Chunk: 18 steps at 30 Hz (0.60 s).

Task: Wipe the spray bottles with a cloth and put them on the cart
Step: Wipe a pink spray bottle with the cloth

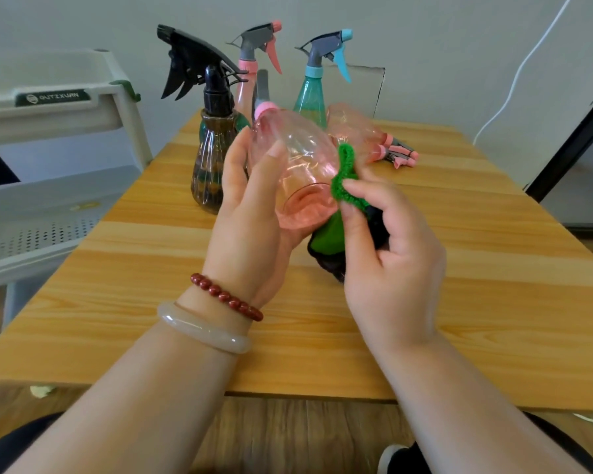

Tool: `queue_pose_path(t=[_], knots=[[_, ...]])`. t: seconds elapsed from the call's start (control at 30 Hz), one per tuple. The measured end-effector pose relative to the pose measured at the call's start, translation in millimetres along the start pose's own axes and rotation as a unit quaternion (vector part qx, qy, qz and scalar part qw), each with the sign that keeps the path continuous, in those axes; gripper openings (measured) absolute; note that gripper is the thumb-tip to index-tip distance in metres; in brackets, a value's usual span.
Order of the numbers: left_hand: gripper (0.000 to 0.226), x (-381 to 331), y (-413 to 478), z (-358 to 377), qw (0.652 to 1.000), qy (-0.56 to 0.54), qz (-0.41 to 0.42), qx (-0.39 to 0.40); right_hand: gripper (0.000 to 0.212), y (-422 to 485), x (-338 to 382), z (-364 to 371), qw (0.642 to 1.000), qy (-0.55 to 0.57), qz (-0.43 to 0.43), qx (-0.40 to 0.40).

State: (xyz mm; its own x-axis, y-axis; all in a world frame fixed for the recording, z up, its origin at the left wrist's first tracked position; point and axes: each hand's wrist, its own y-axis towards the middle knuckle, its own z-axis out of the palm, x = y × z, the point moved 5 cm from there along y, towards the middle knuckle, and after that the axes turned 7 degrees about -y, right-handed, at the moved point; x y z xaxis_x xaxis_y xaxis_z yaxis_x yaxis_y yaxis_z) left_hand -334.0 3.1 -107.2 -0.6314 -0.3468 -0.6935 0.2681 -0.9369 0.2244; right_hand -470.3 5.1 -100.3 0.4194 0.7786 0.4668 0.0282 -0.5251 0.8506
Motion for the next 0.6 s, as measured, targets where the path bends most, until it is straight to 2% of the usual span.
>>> queue_pose_path(t=[0.17,0.4,0.47,0.6], knots=[[0.057,6,-6,6,1.000,0.028,0.003,0.009,0.017,2,8,1,0.999,0.020,-0.039,0.007],[0.052,2,-5,3,0.999,0.000,0.019,-0.026,0.015,0,-8,0,0.998,0.015,0.064,-0.003],[0.053,4,-5,3,0.999,0.002,0.023,-0.026,0.015,1,-5,-1,0.999,0.007,0.047,-0.015],[0.061,5,-5,4,0.996,0.088,0.029,-0.015,0.016,4,0,-4,1.000,0.003,0.000,-0.010]])
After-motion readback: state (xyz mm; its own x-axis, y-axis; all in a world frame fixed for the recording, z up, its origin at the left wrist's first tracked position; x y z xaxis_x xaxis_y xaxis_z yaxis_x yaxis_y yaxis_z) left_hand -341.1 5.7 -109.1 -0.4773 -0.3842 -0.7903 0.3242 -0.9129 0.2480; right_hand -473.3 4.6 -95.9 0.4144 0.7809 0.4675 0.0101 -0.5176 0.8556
